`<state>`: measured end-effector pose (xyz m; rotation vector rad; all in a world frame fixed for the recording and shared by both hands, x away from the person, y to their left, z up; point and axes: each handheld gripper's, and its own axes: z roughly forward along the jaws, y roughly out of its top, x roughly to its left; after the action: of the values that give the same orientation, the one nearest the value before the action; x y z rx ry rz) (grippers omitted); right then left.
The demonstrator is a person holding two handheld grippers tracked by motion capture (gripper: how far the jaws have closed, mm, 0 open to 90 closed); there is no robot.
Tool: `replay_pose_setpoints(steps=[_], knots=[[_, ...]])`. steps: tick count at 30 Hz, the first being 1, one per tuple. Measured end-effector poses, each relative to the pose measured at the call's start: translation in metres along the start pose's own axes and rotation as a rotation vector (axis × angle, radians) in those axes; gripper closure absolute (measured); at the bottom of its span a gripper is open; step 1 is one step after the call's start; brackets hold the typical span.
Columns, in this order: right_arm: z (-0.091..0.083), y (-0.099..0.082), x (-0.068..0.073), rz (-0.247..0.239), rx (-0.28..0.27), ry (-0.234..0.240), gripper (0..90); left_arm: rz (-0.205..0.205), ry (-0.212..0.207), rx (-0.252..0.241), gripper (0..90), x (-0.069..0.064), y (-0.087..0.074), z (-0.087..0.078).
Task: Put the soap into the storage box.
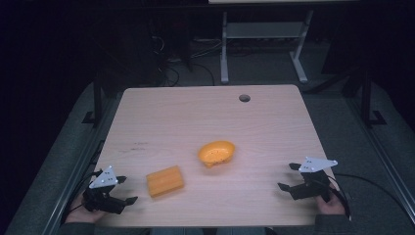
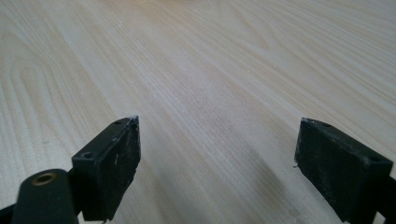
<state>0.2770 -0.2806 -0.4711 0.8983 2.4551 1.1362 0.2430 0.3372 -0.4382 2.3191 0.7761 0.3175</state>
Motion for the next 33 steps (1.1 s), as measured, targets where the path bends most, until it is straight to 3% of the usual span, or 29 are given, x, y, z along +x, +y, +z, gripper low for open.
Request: replay_pose_setpoints(steps=[33], knots=[[0.001,0.001,0.000,-0.009,0.004,0.012,13.7,0.042,-0.015,-0.046,14.2,-0.008,0.013,0.000]])
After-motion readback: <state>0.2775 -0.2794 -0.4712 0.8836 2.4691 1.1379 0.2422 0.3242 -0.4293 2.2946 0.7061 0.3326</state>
